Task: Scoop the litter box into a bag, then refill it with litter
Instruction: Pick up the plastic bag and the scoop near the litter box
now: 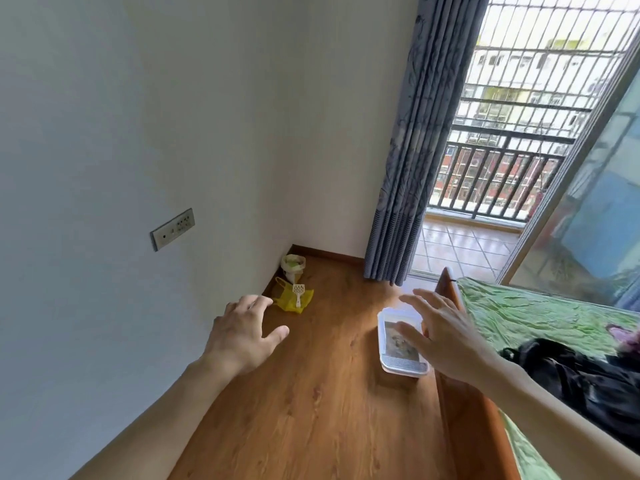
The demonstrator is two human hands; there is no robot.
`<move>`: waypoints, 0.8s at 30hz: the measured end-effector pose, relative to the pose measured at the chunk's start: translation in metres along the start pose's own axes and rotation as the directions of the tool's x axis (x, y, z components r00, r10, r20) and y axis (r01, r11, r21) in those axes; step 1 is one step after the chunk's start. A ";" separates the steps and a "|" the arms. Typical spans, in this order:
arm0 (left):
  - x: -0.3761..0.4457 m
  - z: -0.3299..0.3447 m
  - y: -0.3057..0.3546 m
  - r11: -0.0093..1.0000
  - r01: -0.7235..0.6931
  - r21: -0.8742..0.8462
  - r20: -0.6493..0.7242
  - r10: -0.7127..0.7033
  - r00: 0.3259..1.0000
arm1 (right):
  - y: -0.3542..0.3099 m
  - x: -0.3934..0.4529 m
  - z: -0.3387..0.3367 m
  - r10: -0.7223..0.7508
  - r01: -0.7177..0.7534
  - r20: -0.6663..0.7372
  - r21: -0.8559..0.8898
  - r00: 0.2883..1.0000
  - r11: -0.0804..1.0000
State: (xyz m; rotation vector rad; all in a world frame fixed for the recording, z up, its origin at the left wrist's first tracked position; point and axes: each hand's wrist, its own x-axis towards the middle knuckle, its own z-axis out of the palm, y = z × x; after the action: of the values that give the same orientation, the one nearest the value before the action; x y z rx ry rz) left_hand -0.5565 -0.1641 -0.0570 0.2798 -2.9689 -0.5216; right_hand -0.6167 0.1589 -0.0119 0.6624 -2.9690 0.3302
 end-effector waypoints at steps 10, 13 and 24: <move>0.171 0.043 -0.020 0.996 -0.046 0.072 0.106 0.038 0.994 | 0.054 0.150 0.058 0.053 -0.054 0.006 0.016 0.999 0.998; 0.231 0.055 -0.021 0.993 -0.046 0.111 0.123 0.032 0.992 | 0.076 0.214 0.084 0.069 -0.070 0.023 0.054 0.997 0.996; 0.425 0.074 -0.031 0.993 0.076 0.088 0.149 -0.089 0.985 | 0.127 0.443 0.121 0.027 -0.033 0.096 0.064 0.995 0.997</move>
State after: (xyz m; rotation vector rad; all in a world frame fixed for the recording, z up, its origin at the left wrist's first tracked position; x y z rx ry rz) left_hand -0.9776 -0.2536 -0.1031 0.3888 -3.1444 -0.4495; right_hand -1.0755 0.0617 -0.0985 0.6591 -3.0734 0.4115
